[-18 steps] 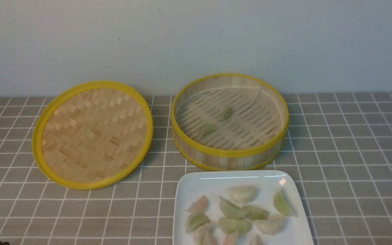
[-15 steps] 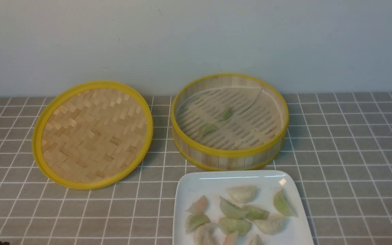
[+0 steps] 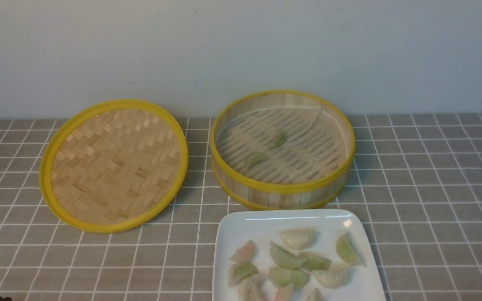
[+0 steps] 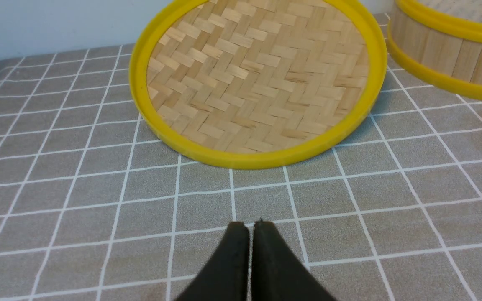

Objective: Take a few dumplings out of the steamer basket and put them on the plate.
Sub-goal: Use the left arm to grab a dumpling from the steamer

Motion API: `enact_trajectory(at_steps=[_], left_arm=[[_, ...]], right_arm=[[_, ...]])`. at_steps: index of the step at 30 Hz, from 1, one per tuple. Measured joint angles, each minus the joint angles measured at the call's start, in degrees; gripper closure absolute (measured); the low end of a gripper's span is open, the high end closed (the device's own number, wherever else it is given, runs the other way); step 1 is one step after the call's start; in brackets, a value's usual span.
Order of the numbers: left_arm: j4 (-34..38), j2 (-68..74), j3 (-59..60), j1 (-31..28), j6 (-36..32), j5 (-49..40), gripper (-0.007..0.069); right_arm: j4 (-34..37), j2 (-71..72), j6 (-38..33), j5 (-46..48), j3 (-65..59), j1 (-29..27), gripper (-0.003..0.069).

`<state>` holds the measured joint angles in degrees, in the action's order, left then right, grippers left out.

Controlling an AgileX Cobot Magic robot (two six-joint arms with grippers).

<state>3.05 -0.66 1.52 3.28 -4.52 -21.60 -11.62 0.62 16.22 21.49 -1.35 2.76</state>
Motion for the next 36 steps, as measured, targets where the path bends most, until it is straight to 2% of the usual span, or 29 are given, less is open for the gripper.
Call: enact_trajectory(at_steps=[17, 20, 25, 28, 29, 30, 31, 33, 36], left_arm=[[-0.9, 0.0, 0.1, 0.0, -0.1, 0.9, 0.0629], [1.8, 0.0, 0.1, 0.0, 2.2, 5.2, 0.0629], [11.6, 0.0, 0.1, 0.0, 6.2, 21.0, 0.0629], [14.6, 0.0, 0.1, 0.0, 7.9, 29.1, 0.0629], [16.2, 0.0, 0.1, 0.0, 10.1, 36.8, 0.0629], [16.5, 0.0, 0.1, 0.0, 11.0, 39.8, 0.0629], [17.4, 0.0, -0.1, 0.0, 13.9, 46.3, 0.0629], [17.8, 0.0, -2.3, 0.0, 17.5, 48.1, 0.0629], [15.8, 2.6, -9.9, 0.0, 20.7, 42.8, 0.0629]], right_arm=[[0.0, 0.0, 0.0, 0.0, 0.0, 0.0, 0.0673], [0.0, 0.0, 0.0, 0.0, 0.0, 0.0, 0.0673], [0.0, 0.0, 0.0, 0.0, 0.0, 0.0, 0.0673], [0.0, 0.0, 0.0, 0.0, 0.0, 0.0, 0.0673], [0.0, 0.0, 0.0, 0.0, 0.0, 0.0, 0.0673], [0.0, 0.0, 0.0, 0.0, 0.0, 0.0, 0.0673], [0.0, 0.0, 0.0, 0.0, 0.0, 0.0, 0.0673], [0.0, 0.0, 0.0, 0.0, 0.0, 0.0, 0.0673], [0.0, 0.0, 0.0, 0.0, 0.0, 0.0, 0.0673]])
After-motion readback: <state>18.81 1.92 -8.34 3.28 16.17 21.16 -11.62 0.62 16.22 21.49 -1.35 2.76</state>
